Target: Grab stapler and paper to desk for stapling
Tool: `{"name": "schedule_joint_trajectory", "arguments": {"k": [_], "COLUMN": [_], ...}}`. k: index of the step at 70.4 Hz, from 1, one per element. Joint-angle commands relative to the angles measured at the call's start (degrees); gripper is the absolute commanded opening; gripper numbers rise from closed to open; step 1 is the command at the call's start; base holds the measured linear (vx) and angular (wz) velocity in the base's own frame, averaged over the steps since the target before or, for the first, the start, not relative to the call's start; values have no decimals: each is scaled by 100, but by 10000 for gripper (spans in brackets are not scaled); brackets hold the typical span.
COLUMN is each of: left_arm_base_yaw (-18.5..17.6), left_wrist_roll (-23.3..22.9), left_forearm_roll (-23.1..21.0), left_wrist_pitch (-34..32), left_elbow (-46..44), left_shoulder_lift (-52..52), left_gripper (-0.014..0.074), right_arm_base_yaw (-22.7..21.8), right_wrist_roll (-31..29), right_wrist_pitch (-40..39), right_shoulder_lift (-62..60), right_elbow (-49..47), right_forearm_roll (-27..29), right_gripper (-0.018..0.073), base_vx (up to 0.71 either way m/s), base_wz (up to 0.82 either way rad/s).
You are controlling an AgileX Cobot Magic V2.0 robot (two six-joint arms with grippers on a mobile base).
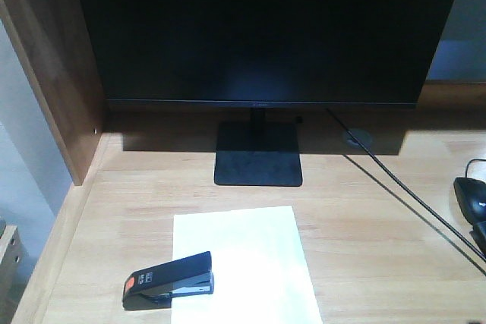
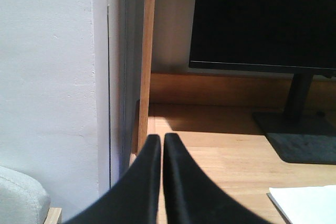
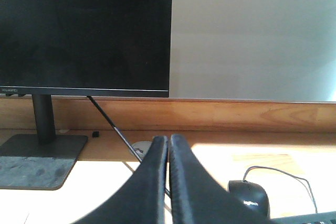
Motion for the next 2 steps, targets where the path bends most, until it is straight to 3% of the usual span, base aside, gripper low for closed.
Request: {"name": "schedule_joint_trajectory", "arguments": {"k": [1, 2], "left_arm_base_yaw": [5, 5], "left_wrist_roll": [-13, -13], "left_forearm_roll": [-50, -50], "left_wrist_pitch": [-430, -430], "left_elbow": [59, 59], "left_shoulder_lift": [-83, -83], "left_gripper": [-6, -6], "right_arm_base_yaw": [-35, -35], "right_wrist_roll": [-16, -16], "right_wrist_pitch": [-398, -398], "right_shoulder_lift": [-54, -54], "right_elbow": [19, 19], "right_forearm_roll": [-45, -45], "right_gripper": [-10, -10], "base_vx": [0, 0], "base_wz": [0, 0]}}
